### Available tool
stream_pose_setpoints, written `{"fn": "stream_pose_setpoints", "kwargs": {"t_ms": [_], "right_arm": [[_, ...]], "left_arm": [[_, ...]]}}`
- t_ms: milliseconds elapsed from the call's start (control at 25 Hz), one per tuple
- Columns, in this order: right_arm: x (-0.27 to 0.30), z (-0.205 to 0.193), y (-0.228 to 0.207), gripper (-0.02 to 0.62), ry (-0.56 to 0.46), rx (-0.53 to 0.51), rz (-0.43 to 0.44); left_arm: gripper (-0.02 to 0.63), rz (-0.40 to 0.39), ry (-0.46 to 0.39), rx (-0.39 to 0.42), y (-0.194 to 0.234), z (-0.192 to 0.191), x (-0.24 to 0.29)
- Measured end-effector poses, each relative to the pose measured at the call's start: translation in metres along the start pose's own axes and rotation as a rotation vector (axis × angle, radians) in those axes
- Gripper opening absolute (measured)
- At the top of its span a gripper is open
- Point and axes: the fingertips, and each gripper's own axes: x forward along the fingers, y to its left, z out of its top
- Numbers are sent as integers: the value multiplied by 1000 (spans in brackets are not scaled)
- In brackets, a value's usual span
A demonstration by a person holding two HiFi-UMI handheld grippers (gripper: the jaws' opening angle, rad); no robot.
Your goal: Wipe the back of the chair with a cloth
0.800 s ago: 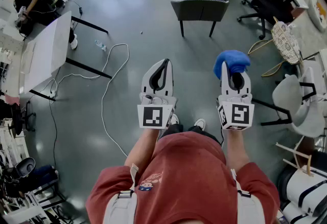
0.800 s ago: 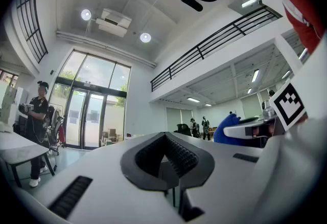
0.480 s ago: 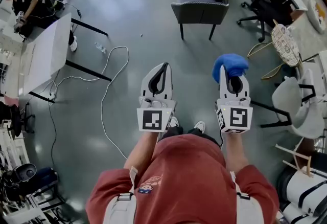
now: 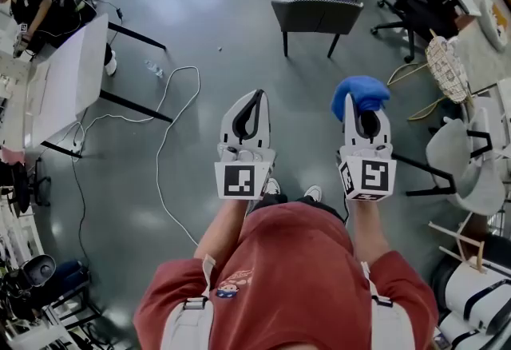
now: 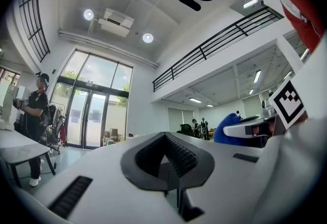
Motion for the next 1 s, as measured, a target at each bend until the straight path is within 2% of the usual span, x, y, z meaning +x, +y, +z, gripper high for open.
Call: {"fn": "stream_pose_setpoints", "kwargs": {"t_ms": [280,480,800,880,1000], "right_arm": [[37,-3,38,61,24,-7,-10],[61,-16,40,61,61,8,-26],[148,-53,-9,61,81,62,-10],[177,-65,-32,61,87,82,2],[228,-77,-72,61,95,97,20]], "left_arm": [[14,-24,2,-2,47,-14,11],[14,-54,23,-3,60,-26,36],[14,-33,50,9,71,-62,131],[14,-25,26,26,69,-65,169],[14,3,-51,-2,70,-63,232]]}}
